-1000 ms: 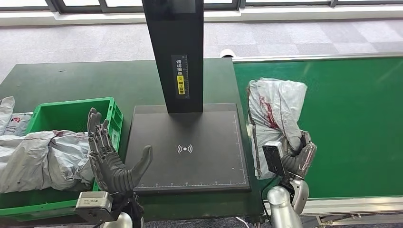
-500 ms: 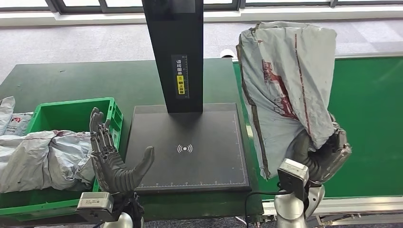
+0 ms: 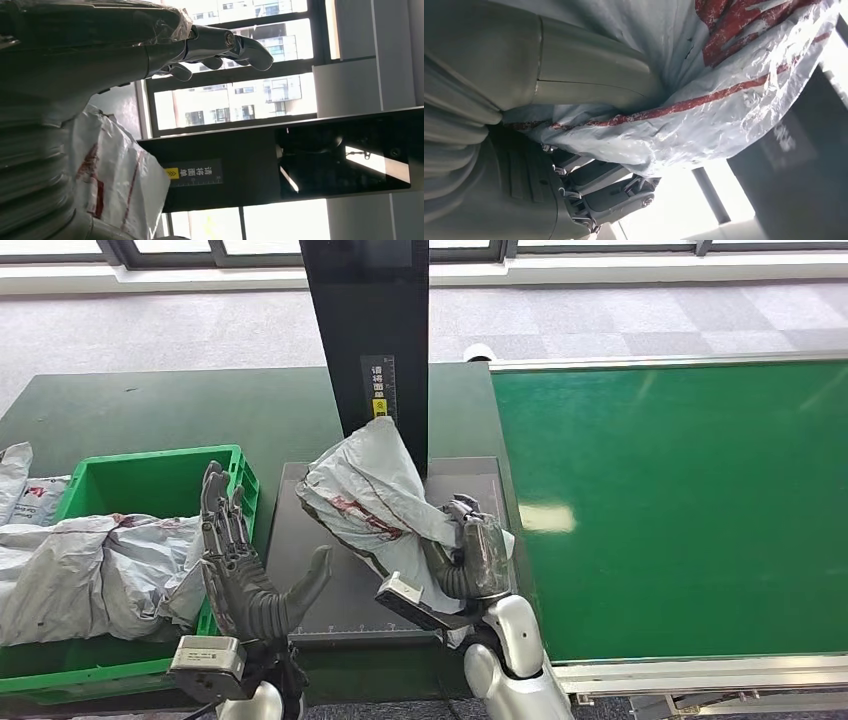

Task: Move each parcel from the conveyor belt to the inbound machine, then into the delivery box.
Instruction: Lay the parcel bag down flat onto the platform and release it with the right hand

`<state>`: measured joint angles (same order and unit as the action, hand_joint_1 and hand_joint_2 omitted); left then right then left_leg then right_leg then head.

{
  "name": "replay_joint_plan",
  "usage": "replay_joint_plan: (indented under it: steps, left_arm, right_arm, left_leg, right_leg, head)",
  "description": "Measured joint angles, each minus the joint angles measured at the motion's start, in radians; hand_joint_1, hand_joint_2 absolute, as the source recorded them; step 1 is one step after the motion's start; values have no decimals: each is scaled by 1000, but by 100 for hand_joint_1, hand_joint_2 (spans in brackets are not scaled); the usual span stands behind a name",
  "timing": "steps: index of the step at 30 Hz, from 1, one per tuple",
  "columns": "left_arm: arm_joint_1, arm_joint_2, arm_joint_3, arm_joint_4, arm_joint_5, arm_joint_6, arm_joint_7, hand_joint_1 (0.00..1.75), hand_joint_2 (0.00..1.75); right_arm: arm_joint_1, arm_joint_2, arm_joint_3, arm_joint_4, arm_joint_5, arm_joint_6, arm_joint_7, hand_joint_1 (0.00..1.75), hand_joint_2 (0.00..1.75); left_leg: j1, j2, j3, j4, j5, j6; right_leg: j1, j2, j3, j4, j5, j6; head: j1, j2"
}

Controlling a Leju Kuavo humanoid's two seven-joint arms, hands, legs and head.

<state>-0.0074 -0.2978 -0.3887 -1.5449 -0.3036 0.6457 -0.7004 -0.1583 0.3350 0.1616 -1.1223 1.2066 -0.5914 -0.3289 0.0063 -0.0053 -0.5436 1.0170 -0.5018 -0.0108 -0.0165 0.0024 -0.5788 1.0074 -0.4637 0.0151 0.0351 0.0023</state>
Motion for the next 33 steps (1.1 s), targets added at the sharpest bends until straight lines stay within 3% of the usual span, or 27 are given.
replay_joint_plan:
  steps: [10, 11, 14, 15, 24, 33]
  left_arm:
    - [-3, 0, 0, 8, 2, 2, 0, 0, 175]
    - [-3, 0, 0, 8, 2, 2, 0, 0, 175]
    - [-3, 0, 0, 9, 2, -1, 0, 0, 175]
    - [-3, 0, 0, 10, 2, -1, 0, 0, 175]
    - [-5, 0, 0, 18, 2, 10, 0, 0, 175]
    - [-8, -1, 0, 24, -5, 10, 0, 0, 175]
  right_arm:
    - [-81, 17, 19, 183, 12, -7, 21, 175, 175]
    - [-88, 19, 19, 199, 10, -14, 24, 166, 175]
    - [-110, 20, 19, 252, 3, -36, 29, 35, 175]
    - [-116, 20, 19, 267, -1, -43, 29, 0, 175]
    - [-136, 20, 17, 310, -101, -105, -43, 0, 175]
    - [-77, 20, -23, 127, -281, -111, -194, 0, 175]
  left_leg:
    - [0, 0, -1, 0, 0, 0]
    - [0, 0, -1, 0, 0, 0]
    - [0, 0, -1, 0, 0, 0]
    - [0, 0, -1, 0, 0, 0]
    - [0, 0, -1, 0, 0, 0]
    - [0, 0, -1, 0, 0, 0]
  right_leg:
    - [0, 0, -2, 0, 0, 0]
    - [0, 0, -2, 0, 0, 0]
    - [0, 0, -2, 0, 0, 0]
    - [0, 0, -2, 0, 0, 0]
    - [0, 0, -2, 0, 0, 0]
    - [0, 0, -2, 0, 0, 0]
  head:
    - [0, 0]
    - [0, 0]
    - [0, 0]
    - [0, 0]
    - [0, 0]
    - [0, 0]
